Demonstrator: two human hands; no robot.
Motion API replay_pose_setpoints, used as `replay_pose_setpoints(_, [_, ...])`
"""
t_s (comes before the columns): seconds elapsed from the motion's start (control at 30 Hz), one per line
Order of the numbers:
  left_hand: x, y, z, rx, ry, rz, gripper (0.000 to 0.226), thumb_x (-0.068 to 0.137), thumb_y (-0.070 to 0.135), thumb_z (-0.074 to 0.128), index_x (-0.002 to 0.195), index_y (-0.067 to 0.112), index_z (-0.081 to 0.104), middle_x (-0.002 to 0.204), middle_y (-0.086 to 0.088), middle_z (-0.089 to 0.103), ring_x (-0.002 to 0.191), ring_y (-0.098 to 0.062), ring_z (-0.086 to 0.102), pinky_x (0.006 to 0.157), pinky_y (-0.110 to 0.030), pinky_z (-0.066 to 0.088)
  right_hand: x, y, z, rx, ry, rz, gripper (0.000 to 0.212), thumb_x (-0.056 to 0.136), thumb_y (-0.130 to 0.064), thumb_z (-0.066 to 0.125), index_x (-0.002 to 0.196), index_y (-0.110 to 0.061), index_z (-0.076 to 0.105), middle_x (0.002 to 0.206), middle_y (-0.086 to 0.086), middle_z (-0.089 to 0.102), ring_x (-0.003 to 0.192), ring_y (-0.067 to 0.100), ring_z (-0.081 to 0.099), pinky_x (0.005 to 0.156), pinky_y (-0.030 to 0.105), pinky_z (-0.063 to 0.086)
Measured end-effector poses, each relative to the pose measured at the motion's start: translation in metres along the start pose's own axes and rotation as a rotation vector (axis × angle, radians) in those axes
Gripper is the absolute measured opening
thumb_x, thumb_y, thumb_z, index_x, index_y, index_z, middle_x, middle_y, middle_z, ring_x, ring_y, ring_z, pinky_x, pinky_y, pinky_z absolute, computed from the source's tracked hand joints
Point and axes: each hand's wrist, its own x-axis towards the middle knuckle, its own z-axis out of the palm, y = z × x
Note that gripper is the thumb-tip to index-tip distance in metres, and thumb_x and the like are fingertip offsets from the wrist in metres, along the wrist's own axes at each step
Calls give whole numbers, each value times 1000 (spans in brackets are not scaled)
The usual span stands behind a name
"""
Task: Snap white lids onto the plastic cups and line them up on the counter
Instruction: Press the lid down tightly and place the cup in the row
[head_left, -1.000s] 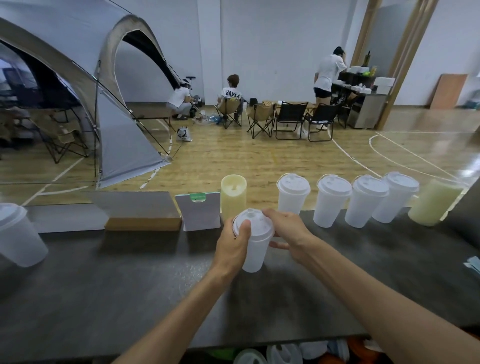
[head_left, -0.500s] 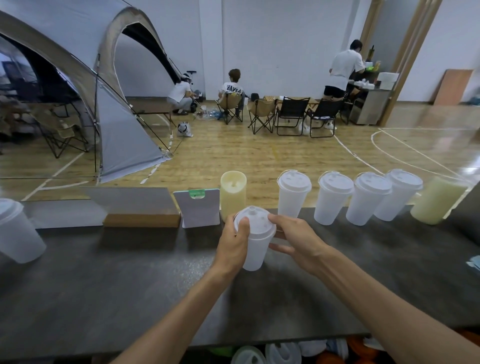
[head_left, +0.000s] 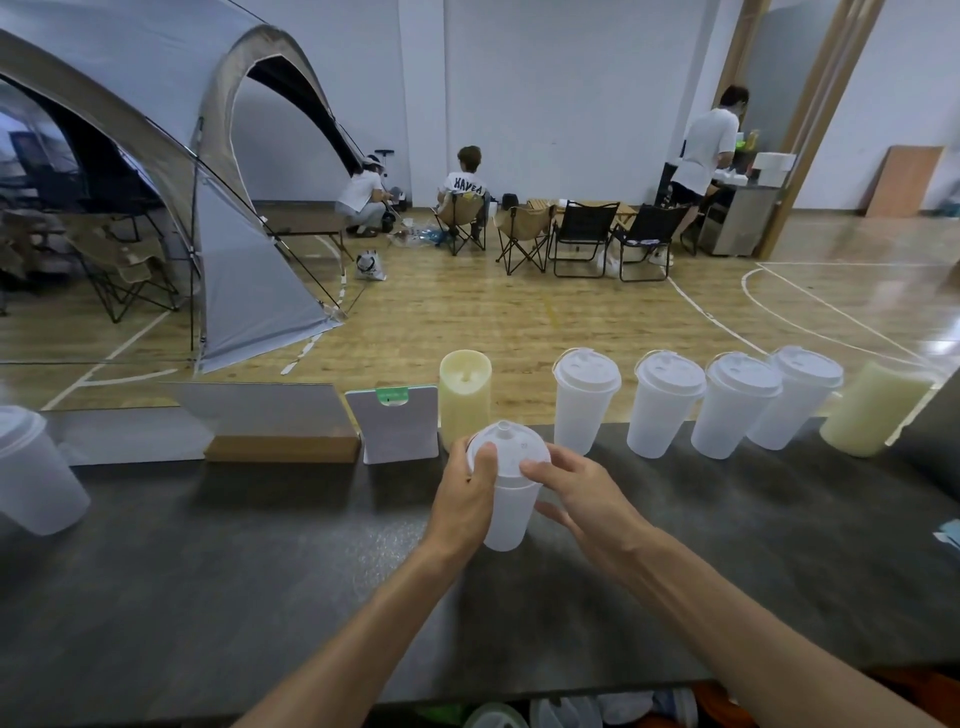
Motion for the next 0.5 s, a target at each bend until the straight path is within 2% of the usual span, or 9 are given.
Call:
replay_pose_setpoints(0.1, [1,-1,0,2,3,-2,55,87,64,38,128,29,47,113,7,62,100,-15,66,81,-35,60,-1,8,2,-16,10,-64,38,93,-37,68,129,-28,60,126,-10,68,118,17,63,104,41,51])
replay_pose_setpoints(0.23, [-3,3,-2,-17,-13,-4,55,88,63,39,130,29,47,117,7,62,104,-15,65,88,-42,59,1,11,3,5,19,-107,42,94,-33,69,134,-29,58,128,-9,68,121,17,63,103,42,53])
replay_pose_setpoints(0.33, [-5,7,-3,-61,-22,-4,53,87,60,42,132,31,46,121,6,61,108,-11,63,85,-35,56,4,11,5,21,-7,-141,44,96,-30,67,138,-35,55,124,-19,69,119,8,63,100,37,54])
replay_pose_setpoints(0.43, [-8,7,-3,-107,-47,10,53,85,51,50,134,33,44,124,9,60,108,-9,63,76,-21,52,5,12,6,14,-3,-151,34,97,-31,66,126,-46,58,107,-35,69,112,2,64,92,29,54])
replay_pose_setpoints(0.5, [-9,2,-4,-133,-58,21,55,84,46,54,136,34,44,124,10,60,107,-8,64,75,-21,55,7,14,6,15,4,-152,31,97,-31,65,123,-47,59,105,-37,69,108,1,65,89,28,55])
